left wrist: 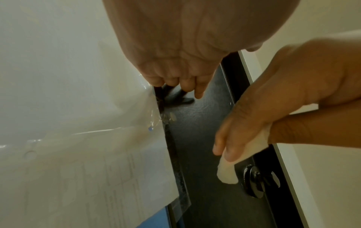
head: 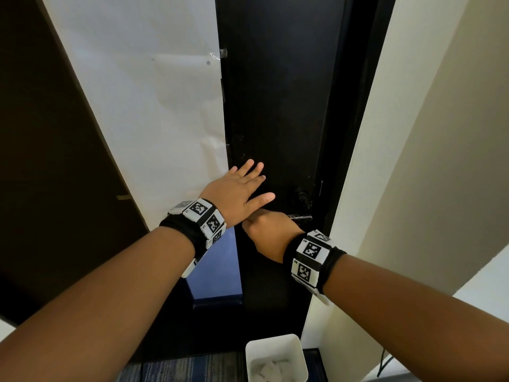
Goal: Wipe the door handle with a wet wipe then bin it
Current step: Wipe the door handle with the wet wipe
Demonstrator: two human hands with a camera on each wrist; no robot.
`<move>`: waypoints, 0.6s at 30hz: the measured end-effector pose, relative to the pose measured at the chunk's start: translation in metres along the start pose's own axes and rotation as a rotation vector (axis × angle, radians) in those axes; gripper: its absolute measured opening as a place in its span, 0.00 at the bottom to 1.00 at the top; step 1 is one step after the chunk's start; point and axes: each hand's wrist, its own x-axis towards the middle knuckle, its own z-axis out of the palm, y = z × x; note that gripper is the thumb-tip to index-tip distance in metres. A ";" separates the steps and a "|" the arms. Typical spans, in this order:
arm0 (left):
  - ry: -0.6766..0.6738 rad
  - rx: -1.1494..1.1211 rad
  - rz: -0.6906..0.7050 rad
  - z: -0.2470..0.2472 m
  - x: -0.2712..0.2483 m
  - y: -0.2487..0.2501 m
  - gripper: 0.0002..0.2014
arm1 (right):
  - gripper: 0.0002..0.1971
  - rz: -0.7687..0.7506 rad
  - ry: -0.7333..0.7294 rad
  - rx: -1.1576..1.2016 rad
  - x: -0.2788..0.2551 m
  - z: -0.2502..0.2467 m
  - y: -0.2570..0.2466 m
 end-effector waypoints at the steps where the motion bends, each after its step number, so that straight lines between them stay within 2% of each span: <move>1: -0.003 0.001 -0.002 0.000 0.000 0.000 0.40 | 0.12 -0.020 -0.005 -0.033 -0.001 -0.001 0.000; 10: -0.008 0.007 -0.007 -0.002 -0.001 0.001 0.42 | 0.12 -0.224 -0.006 -0.251 -0.009 0.009 0.009; 14: -0.009 0.016 -0.006 -0.002 -0.001 0.001 0.42 | 0.13 -0.345 0.050 -0.415 -0.019 0.007 0.014; 18: -0.005 0.029 -0.005 -0.001 -0.001 0.000 0.40 | 0.14 -0.348 0.058 -0.409 -0.031 0.011 0.019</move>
